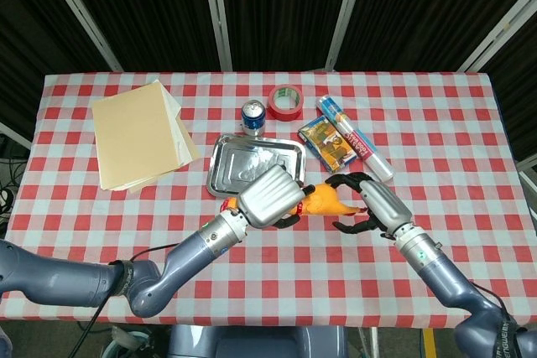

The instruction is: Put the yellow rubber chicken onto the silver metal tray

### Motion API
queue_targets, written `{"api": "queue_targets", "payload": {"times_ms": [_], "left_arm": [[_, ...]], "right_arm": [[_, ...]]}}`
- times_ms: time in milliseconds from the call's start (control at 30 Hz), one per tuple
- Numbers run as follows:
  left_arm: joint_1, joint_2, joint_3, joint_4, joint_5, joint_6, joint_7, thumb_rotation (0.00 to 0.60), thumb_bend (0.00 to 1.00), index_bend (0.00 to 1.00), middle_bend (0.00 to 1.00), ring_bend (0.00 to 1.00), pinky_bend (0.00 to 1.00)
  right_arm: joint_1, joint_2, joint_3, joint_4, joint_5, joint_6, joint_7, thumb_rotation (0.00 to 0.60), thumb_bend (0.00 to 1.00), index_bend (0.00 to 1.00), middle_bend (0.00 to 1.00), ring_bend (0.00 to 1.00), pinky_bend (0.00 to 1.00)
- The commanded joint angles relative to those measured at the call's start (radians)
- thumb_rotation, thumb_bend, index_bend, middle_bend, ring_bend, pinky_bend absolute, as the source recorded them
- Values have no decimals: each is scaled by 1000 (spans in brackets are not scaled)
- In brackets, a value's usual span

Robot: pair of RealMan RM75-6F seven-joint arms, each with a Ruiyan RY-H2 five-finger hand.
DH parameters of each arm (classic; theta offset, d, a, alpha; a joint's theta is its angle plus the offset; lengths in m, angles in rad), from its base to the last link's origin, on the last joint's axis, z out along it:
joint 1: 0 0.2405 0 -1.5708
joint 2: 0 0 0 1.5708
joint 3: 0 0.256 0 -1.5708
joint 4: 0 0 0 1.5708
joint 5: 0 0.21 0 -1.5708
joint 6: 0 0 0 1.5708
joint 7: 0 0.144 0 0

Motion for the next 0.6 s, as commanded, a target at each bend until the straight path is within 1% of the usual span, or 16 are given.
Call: {"api": "queue_targets", "payload": {"times_ms": [33, 367, 533, 600], "left_arm": [[-5, -15, -3, 5, -1, 1, -9, 600, 825, 719, 754, 724, 659], [-6, -17, -5, 12, 12, -1, -38, 600, 821, 719, 753, 724, 659], [-7, -20, -7, 16, 18, 2, -46, 600, 820, 719, 754, 724, 659], [-8, -21, -6, 20, 20, 2, -46, 600, 820, 719, 754, 724, 659]], "right_arm": [[8, -7, 8, 5, 22, -12, -7, 600, 245, 250, 292, 200, 113], [16, -25, 18, 28, 42, -24, -6, 600, 246, 276, 300, 211, 113], [19, -36, 23, 39, 54, -30, -4, 600, 246, 340, 348, 255, 113], [19, -40, 24, 41, 56, -30, -3, 600, 246, 383, 381, 288, 115]]}}
